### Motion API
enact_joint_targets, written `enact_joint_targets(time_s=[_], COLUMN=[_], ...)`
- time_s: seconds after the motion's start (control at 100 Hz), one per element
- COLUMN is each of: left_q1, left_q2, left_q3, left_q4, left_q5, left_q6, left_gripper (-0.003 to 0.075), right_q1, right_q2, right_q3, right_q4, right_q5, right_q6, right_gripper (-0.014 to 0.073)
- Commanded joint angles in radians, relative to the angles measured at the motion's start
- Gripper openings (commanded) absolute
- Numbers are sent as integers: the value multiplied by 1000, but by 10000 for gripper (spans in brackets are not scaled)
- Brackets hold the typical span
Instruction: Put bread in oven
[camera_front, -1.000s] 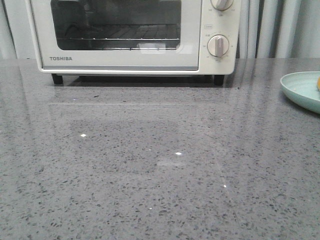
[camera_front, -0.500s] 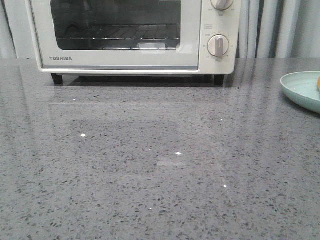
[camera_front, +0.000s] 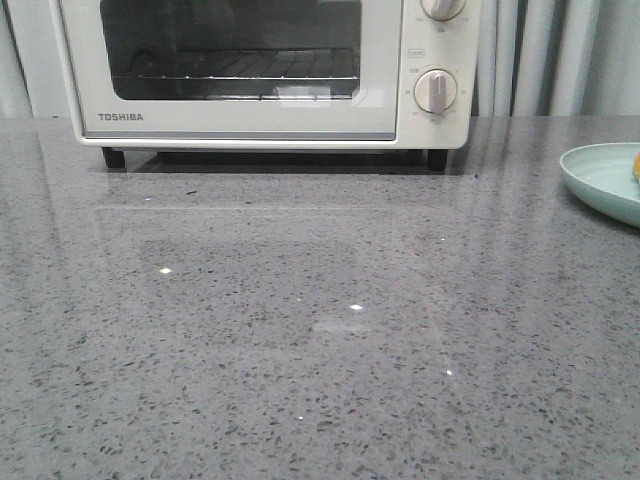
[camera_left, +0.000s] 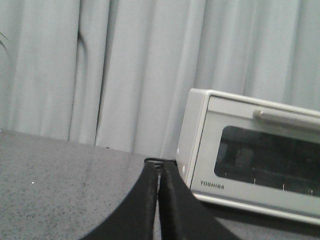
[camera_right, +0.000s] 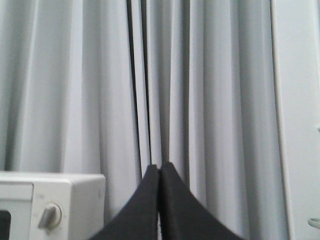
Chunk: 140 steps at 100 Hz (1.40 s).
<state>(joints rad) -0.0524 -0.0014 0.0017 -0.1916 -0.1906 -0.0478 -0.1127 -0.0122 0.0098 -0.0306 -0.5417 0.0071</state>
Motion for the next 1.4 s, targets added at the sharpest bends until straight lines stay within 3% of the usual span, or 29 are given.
enact_joint_targets(time_s=[0.0, 0.12, 0.22, 0.44, 0.71, 1.04, 1.16, 1.39], left_q1=[1, 1, 1, 0, 0, -5, -65, -314], left_q2=[-29, -27, -24, 38, 204, 528, 651, 860], left_q3=[9, -24, -66, -203, -414, -658, -728, -852], left_q4=[-61, -61, -59, -53, -53, -51, -51, -43], left_q5=[-105, -90, -68, 43, 126, 201, 185, 69], left_q6=[-8, -8, -8, -8, -8, -5, 29, 137], left_gripper=[-22, -22, -22, -22, -22, -21, -21, -22], right_q1=[-8, -8, -8, -8, -8, -8, -8, 19], right_q2=[-16, -16, -16, -2, 75, 249, 337, 454], right_q3=[16, -23, -74, -214, -325, -567, -658, -749], right_q4=[-2, -2, -2, -2, -2, 0, 0, 13], right_q5=[-83, 6, 127, 565, 727, 1028, 1123, 1184], right_q6=[73, 238, 241, 241, 241, 241, 234, 214], right_gripper=[-74, -74, -74, -74, -74, -74, -74, -74])
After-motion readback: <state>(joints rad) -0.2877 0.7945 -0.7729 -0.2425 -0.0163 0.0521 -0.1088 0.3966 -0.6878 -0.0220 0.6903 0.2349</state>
